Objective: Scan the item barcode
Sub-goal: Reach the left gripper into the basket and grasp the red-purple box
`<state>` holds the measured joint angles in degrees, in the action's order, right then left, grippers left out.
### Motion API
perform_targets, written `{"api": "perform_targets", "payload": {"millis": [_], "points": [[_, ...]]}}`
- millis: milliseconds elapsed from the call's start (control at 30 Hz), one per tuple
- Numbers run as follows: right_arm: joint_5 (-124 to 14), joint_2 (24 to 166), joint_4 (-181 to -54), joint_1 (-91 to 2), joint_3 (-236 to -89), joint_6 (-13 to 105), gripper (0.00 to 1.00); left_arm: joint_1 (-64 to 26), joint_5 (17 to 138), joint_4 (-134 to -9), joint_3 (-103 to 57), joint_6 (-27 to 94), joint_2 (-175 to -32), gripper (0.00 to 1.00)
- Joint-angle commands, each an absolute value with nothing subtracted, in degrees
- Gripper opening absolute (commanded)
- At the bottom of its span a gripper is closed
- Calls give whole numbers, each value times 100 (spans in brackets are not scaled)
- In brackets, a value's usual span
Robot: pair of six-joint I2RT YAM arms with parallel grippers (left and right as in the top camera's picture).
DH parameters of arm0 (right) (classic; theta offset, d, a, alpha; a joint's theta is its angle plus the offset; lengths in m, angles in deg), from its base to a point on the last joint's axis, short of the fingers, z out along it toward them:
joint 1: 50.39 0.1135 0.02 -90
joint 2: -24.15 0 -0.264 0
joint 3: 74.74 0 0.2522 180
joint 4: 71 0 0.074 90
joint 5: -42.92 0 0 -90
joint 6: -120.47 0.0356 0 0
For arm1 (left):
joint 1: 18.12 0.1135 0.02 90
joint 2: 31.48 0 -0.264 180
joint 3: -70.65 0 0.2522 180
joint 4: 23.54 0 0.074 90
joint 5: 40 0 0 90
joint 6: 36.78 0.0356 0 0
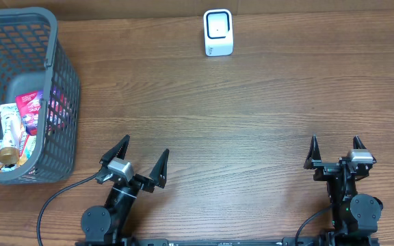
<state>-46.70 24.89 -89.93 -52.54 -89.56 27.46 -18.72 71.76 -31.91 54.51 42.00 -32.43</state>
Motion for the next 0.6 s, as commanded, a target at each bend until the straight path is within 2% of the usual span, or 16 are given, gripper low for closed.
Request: {"api": "perform_targets", "payload": {"millis": [0, 67, 133, 233, 300, 400, 467, 567], "points": [[-4672, 2432, -8960, -5215, -8895, 2742, 100, -1846, 7117, -3399, 4568, 4877, -3213, 100], [-4672, 2432, -8960, -5215, -8895, 2742, 100, -1846, 6245, -4194, 3661, 4974, -3534, 100], [-4672, 2432, -8960, -5215, -8895, 2742, 100, -1846, 6092, -5488, 2610, 4941, -4347, 100], [-4672, 2432, -8960, -5217, -8895, 2742, 100, -1850, 7160, -6474, 1677, 5181, -5372, 100], [-4672, 2432, -8960, -5217, -8895, 2742, 100, -1850, 8059, -6592, 1242, 5197, -5947, 100], [-4672, 2432, -8960, -5217, -8895, 2742, 100, -1848, 8452, -6452, 726, 5207, -6601, 100], [-4672, 2432, -8960, -5217, -8895, 2742, 100, -1846, 8255, -6717, 295, 5212, -7003, 100], [-4672, 2432, -8960, -5217, -8895, 2742, 100, -1846, 7027, -7794, -935, 4790, -8100, 100]]}}
